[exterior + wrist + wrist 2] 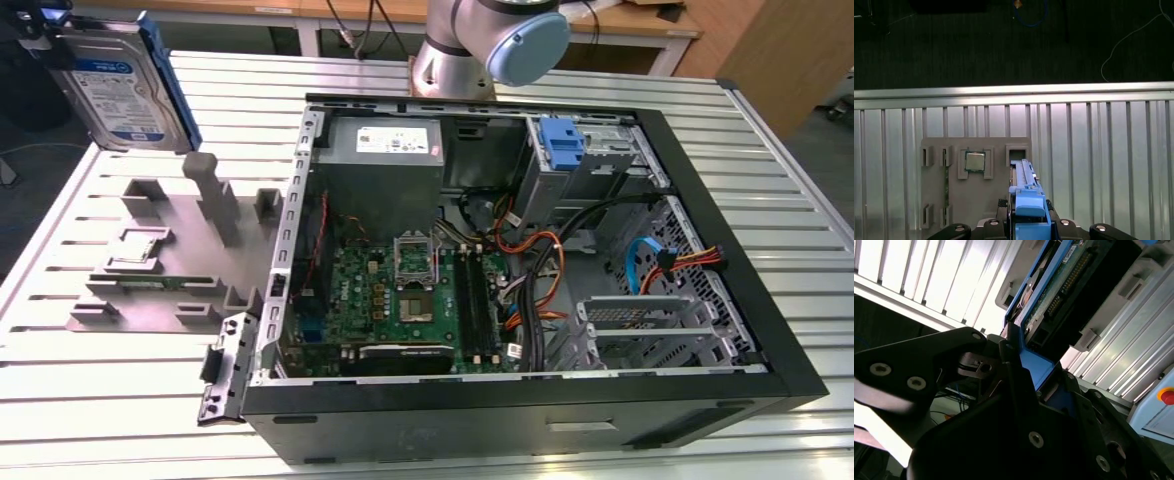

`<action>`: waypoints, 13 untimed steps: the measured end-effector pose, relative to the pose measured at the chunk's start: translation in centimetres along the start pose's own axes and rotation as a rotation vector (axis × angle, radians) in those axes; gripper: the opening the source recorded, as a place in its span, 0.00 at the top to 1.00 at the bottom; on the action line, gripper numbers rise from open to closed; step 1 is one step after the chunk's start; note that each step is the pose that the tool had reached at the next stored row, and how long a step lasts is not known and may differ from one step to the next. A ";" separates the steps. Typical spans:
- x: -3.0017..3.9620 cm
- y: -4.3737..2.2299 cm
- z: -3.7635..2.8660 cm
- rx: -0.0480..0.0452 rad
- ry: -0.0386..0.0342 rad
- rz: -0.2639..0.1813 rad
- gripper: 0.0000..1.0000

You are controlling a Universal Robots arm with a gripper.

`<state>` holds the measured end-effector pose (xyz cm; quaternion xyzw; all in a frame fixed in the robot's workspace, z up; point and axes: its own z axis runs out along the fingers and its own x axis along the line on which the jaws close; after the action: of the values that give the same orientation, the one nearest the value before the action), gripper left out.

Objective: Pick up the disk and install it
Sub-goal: 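Pick up the disk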

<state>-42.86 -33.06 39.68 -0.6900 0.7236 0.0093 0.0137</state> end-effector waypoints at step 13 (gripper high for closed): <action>-0.01 0.00 -0.37 -0.0001 0.0007 0.000 0.63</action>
<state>-42.86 -33.06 40.05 -0.6899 0.7237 0.0091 0.0134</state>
